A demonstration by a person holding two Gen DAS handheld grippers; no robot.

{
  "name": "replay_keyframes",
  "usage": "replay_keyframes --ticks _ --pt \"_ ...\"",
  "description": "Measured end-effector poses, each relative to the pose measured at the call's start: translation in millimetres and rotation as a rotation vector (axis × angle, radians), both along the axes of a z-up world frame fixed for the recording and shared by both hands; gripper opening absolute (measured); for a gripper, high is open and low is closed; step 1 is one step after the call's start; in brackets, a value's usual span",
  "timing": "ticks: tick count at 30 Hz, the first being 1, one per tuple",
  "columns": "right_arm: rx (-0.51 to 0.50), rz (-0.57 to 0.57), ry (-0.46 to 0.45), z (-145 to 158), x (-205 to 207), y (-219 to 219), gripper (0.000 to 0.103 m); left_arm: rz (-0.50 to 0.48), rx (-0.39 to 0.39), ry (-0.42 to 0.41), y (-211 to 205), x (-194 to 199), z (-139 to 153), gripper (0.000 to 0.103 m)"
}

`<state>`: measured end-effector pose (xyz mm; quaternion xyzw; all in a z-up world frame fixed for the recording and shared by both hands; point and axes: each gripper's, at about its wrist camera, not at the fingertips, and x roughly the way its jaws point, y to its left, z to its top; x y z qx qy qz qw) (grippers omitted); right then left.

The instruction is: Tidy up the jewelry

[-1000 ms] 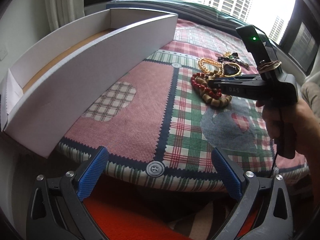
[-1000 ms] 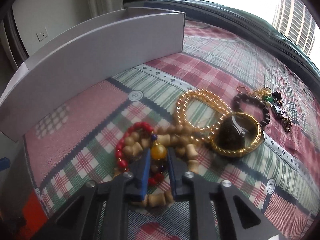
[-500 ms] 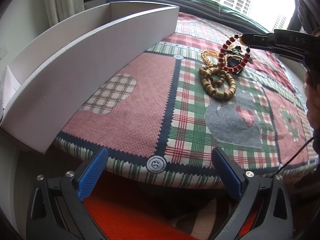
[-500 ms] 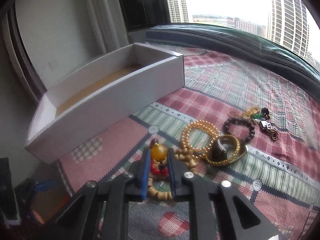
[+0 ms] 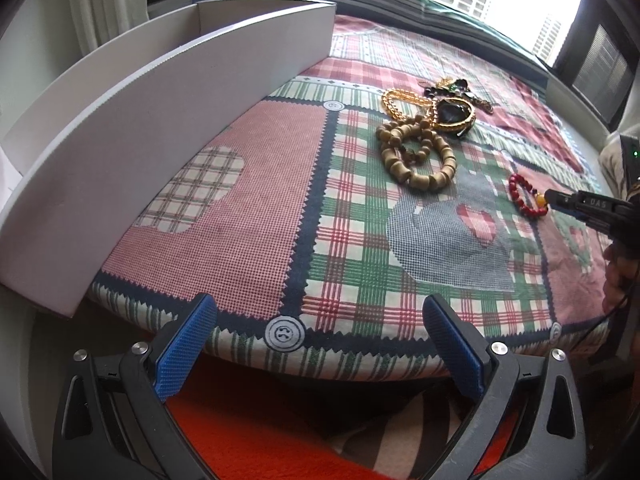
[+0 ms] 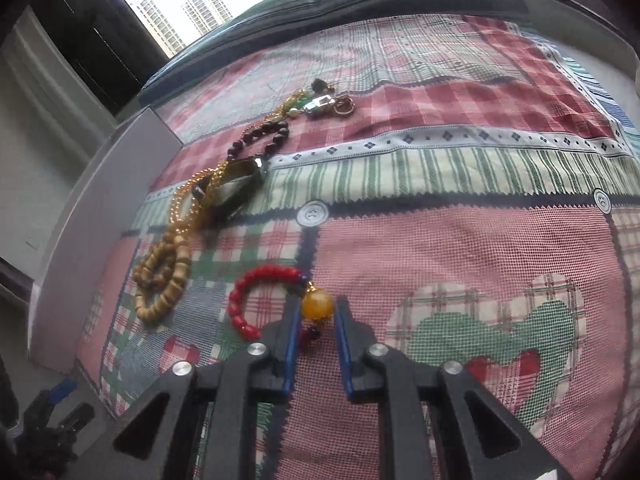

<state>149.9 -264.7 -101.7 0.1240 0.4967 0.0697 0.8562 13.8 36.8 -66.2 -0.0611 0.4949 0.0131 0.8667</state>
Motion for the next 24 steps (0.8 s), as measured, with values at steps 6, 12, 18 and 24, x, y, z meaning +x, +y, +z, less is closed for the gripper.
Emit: replay_keyframes --ticks 6,12,18,24 --pt "-0.156 -0.036 -0.1 7 -26 -3 0.04 -0.048 0.001 -0.048 -5 28 10 0.102" --pt "-0.148 -0.025 -0.166 11 -64 17 0.04 -0.091 -0.11 -0.026 -12 83 10 0.102" --pt "-0.169 0.021 -0.186 15 -95 35 0.04 -0.162 -0.146 0.094 -38 147 -22 0.068" --pt "-0.2 0.04 -0.203 19 -113 40 0.04 -0.129 -0.147 0.078 -39 163 -22 0.014"
